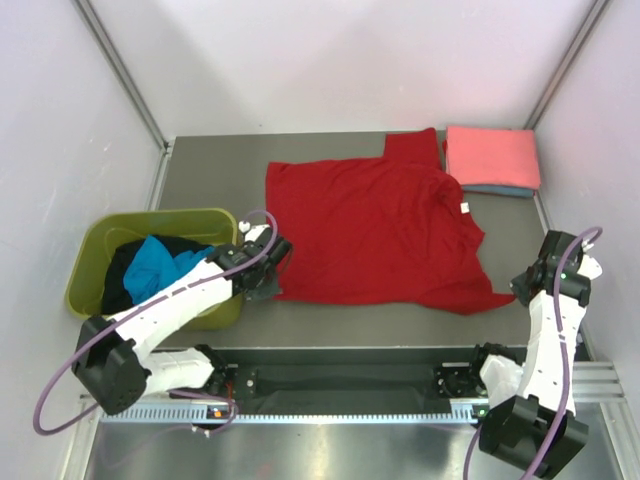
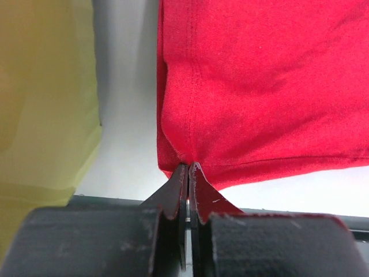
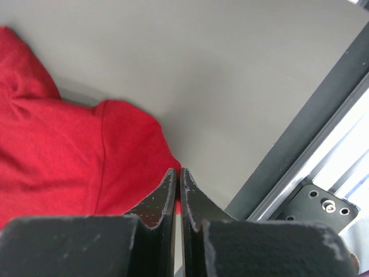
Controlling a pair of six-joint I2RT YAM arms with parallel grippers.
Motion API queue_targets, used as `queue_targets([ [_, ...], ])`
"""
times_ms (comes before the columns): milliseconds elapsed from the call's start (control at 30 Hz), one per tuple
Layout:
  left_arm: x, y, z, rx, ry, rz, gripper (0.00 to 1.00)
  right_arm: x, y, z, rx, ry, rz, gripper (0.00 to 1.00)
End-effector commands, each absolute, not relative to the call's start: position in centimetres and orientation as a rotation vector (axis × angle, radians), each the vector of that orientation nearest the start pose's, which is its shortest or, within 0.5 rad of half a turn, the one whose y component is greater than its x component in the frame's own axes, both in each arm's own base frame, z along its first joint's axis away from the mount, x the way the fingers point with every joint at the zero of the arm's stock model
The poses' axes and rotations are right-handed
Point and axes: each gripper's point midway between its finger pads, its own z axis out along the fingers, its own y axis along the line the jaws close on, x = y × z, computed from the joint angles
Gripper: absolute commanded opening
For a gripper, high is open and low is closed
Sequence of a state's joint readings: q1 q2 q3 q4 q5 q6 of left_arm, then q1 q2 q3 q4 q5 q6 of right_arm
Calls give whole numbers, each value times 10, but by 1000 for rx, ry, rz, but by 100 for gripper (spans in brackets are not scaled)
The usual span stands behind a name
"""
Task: Fold and stack the t-shirts
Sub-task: Flatten the tshirt out, then fold the tshirt
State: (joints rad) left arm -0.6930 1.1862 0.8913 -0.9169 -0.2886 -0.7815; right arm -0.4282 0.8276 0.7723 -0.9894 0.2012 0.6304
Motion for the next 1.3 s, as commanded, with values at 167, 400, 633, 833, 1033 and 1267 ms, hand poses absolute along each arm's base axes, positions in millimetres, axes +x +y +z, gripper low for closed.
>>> queue_targets([
  [167,199,-127,85,-226,2655,134,0,173,-85,123,1358,2128,-131,0],
  [400,214,-128,89,-204,2631,228,0,189,-95,123,1318,2095,-144,0],
  [633,231,-135,83,-161,2640,319,0,207,-99,123,1290,2104,-124,0],
  [833,239,-145,73,-142,2664,323,0,226,-92,125,1178,2120,-52,0],
  [1033,255,-146,79,-144,2655,341,0,240,-108,133,1206,2108,-116,0],
  [1267,274,-137,79,-168,2677,359,0,271,-105,143,1108,2096,-31,0],
])
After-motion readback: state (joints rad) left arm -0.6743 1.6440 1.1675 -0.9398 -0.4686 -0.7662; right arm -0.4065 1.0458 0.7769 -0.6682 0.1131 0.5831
